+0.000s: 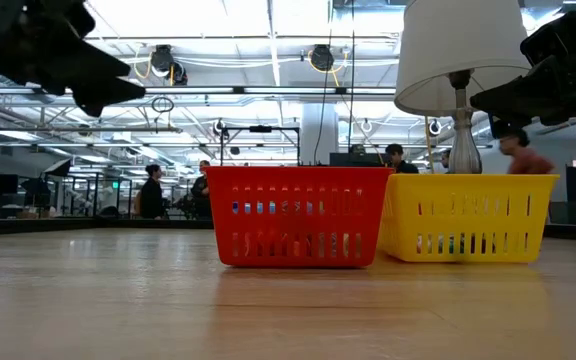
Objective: Pick & Place Markers
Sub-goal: Return to Home Position
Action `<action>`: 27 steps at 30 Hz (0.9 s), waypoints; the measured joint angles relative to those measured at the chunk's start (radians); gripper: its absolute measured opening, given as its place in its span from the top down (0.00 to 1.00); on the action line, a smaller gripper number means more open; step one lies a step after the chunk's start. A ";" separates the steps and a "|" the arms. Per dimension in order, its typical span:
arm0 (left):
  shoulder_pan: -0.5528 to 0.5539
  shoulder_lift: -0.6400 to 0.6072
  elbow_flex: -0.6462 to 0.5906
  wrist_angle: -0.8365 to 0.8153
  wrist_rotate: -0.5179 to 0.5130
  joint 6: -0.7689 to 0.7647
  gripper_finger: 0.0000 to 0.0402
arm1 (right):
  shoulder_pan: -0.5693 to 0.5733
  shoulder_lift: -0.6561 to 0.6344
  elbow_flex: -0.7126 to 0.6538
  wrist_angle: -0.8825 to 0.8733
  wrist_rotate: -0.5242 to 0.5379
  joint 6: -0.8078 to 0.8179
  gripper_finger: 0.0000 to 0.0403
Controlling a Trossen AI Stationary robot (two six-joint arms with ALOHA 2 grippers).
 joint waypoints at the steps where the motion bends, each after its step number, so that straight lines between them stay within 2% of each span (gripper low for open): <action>1: 0.003 -0.039 -0.014 -0.004 0.002 0.009 0.36 | 0.000 0.000 0.000 0.000 0.000 0.000 0.96; 7: 0.043 -0.279 -0.040 -0.135 -0.003 0.037 0.36 | 0.000 0.000 0.000 0.000 0.000 0.000 0.96; 12: 0.052 -0.439 -0.065 -0.190 0.048 0.099 0.36 | 0.000 0.000 0.000 0.000 0.000 0.000 0.96; 16: 0.053 -0.442 -0.096 -0.194 0.063 0.125 0.36 | 0.000 0.000 0.000 0.000 0.000 0.000 0.96; 21: 0.054 -0.442 -0.165 -0.116 0.061 0.120 0.36 | 0.000 0.002 0.000 -0.002 0.001 0.000 0.96; 27: 0.059 -0.436 -0.190 -0.056 0.113 0.177 0.36 | 0.000 0.002 0.000 -0.002 0.000 0.000 0.96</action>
